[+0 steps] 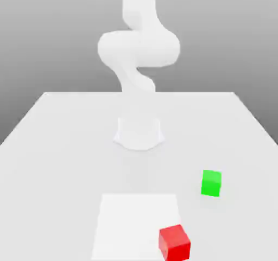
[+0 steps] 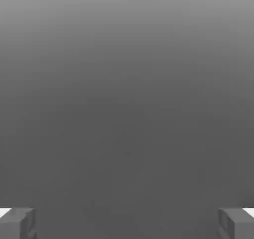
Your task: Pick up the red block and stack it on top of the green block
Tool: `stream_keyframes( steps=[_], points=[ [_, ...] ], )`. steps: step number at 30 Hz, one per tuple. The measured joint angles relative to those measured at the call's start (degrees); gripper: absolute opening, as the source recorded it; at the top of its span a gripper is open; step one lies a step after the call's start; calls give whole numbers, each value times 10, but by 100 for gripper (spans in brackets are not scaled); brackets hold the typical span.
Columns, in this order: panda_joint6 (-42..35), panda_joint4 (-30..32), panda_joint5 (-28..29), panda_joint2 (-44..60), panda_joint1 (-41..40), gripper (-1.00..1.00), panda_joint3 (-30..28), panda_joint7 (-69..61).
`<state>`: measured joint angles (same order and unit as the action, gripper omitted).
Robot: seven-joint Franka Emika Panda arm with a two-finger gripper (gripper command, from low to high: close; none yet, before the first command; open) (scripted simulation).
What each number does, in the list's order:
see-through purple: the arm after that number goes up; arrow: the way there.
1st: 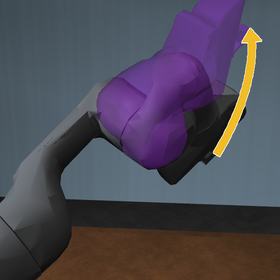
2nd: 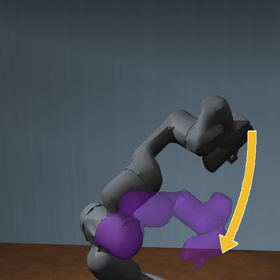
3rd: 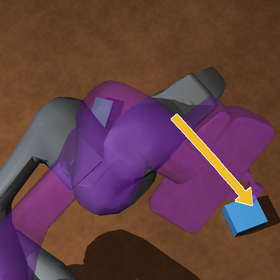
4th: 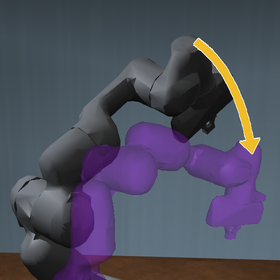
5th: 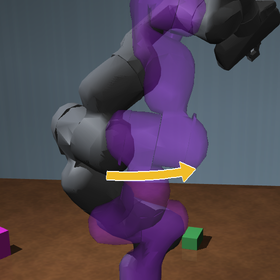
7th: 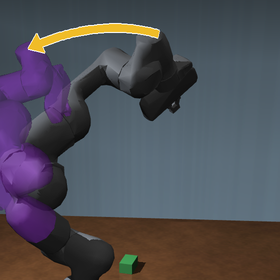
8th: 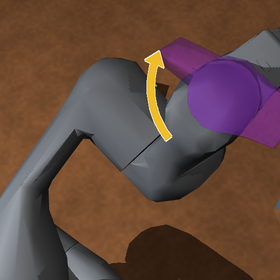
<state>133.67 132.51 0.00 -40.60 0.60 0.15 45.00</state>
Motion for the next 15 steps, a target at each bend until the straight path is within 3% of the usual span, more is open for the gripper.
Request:
stream_keyframes(
  steps=[15],
  points=[
    [114, 44, 1, 315, 31, 0, 15, -50]
  ],
)
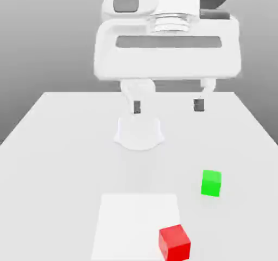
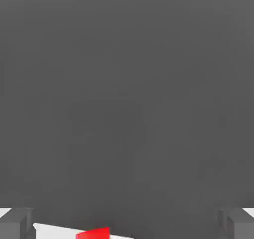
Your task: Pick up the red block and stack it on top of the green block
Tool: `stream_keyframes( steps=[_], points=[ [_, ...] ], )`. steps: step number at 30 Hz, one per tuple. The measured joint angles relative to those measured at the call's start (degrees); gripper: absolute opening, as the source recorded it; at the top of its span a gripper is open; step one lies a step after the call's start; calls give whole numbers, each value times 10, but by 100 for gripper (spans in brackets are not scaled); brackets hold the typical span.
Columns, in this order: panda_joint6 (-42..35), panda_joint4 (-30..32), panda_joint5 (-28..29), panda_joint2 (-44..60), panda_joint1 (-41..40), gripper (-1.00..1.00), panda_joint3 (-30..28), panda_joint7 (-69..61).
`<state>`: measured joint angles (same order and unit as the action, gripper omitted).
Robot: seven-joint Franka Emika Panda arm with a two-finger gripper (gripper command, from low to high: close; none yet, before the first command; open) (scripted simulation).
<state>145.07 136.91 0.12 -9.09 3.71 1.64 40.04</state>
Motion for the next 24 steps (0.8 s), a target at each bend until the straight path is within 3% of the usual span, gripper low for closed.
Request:
stream_keyframes(
  steps=[14, 15, 24],
  points=[
    [139, 20, 21, 291, 23, 0, 7, -20],
    [156, 17, 23, 311, 25, -100, 5, -19],
    [134, 21, 20, 286, 23, -100, 7, -21]
  ],
)
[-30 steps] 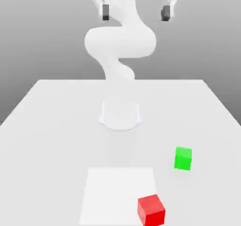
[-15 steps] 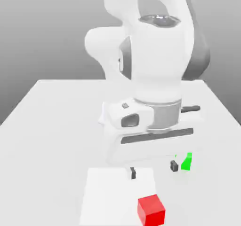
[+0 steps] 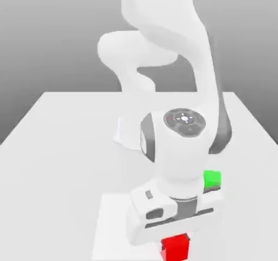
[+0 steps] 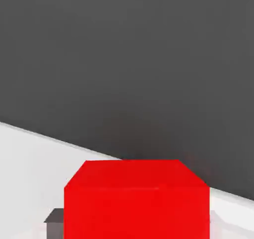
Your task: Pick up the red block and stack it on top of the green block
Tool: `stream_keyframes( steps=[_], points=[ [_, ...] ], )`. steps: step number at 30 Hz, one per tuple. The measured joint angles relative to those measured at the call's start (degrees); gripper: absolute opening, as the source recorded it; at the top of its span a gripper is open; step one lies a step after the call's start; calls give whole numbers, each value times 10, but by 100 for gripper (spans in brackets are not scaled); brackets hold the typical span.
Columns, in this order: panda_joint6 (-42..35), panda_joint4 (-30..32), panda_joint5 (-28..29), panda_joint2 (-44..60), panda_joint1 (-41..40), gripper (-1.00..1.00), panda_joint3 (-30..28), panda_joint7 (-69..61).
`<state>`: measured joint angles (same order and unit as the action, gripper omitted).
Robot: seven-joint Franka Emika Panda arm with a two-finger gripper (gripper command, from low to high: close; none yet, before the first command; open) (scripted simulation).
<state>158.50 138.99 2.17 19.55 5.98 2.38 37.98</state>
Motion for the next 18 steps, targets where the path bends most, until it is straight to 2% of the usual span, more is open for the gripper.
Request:
stream_keyframes(
  steps=[3, 5, 9, 15, 18],
  points=[
    [-46, 13, -7, -59, 0, -100, 7, -10],
    [-52, 48, -11, -100, 12, -100, 30, -44],
    [-54, 129, -33, -183, 66, -100, 76, -135],
    [-55, 253, -82, -309, 170, -100, 101, -286],
    [-24, 281, -84, -306, 192, -100, 109, -315]
  ],
)
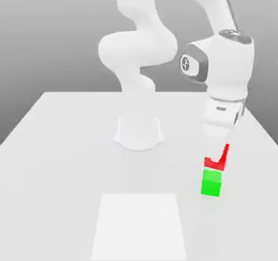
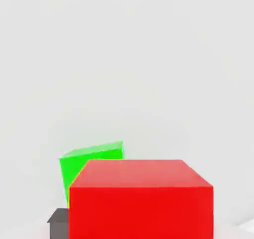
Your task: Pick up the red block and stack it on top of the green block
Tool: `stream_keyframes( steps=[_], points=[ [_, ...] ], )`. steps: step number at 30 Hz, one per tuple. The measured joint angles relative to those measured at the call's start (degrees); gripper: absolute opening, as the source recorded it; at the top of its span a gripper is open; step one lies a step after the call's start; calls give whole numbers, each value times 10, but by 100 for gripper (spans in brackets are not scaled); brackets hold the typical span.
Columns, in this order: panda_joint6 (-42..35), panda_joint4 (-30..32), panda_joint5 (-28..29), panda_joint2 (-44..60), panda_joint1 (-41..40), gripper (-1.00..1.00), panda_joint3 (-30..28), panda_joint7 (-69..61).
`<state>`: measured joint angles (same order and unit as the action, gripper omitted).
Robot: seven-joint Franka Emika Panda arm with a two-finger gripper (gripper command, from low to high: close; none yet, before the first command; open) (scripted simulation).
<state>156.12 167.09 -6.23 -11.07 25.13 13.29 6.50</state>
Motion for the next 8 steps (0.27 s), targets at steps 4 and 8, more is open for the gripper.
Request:
stream_keyframes(
  steps=[4, 8],
  points=[
    [77, 1, 38, 76, -11, -100, 5, 23],
    [113, 0, 72, 115, -28, 100, 1, 46]
  ],
)
